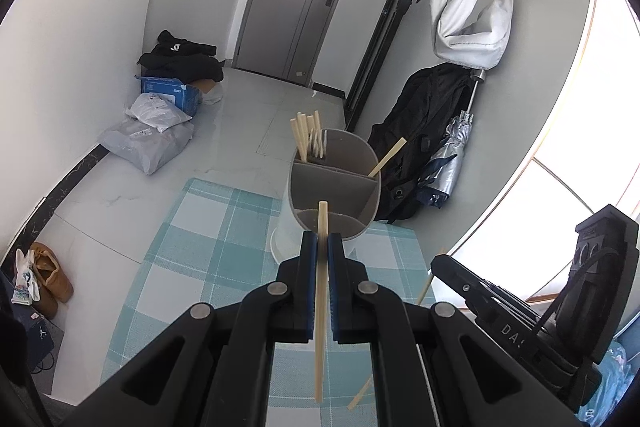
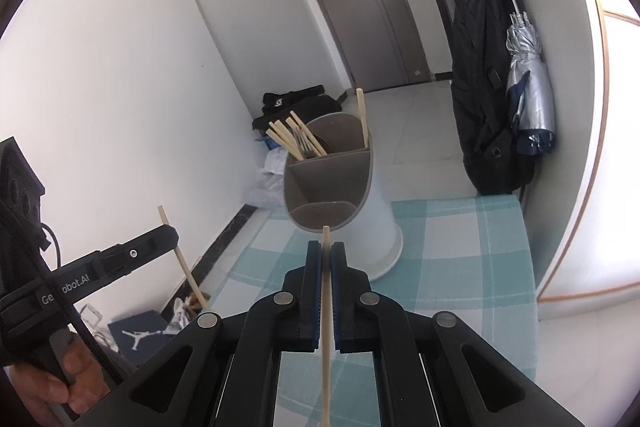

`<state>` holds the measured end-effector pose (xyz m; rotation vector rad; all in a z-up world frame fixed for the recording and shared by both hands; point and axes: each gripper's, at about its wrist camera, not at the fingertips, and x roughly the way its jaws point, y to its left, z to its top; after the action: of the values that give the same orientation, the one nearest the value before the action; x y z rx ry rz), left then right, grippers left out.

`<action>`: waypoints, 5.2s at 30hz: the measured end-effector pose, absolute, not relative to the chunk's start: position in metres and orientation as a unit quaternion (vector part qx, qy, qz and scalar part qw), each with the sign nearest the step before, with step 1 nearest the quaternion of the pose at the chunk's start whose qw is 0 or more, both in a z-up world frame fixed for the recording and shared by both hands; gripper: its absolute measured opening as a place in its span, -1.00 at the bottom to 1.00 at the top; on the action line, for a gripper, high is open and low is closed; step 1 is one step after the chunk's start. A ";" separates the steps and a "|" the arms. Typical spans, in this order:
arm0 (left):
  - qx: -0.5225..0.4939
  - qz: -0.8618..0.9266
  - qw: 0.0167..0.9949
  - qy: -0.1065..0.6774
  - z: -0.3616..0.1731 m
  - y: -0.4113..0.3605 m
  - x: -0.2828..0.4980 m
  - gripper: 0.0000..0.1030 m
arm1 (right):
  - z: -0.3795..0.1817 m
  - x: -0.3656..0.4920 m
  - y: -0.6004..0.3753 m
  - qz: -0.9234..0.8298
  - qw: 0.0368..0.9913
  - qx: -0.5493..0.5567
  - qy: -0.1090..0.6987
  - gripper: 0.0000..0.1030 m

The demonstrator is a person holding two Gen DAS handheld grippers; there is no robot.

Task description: Organize utensils

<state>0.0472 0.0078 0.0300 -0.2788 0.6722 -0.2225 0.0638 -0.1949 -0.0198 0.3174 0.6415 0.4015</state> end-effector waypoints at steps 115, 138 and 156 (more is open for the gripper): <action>-0.085 -0.050 0.968 0.231 0.095 0.025 0.056 0.98 | 0.068 0.041 -0.194 0.170 0.963 0.064 0.201 0.72; -0.062 -0.022 0.979 0.195 0.047 0.025 0.006 0.98 | 0.028 -0.015 -0.195 0.154 0.968 0.062 0.187 1.00; -0.057 -0.021 0.972 0.228 0.013 0.024 0.012 0.98 | 0.001 -0.014 -0.192 0.136 0.967 0.059 0.208 1.00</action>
<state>0.0121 0.0236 0.0126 -0.1151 0.4602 -0.0427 -0.0144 -0.1921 0.0013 0.1201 0.4216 0.2754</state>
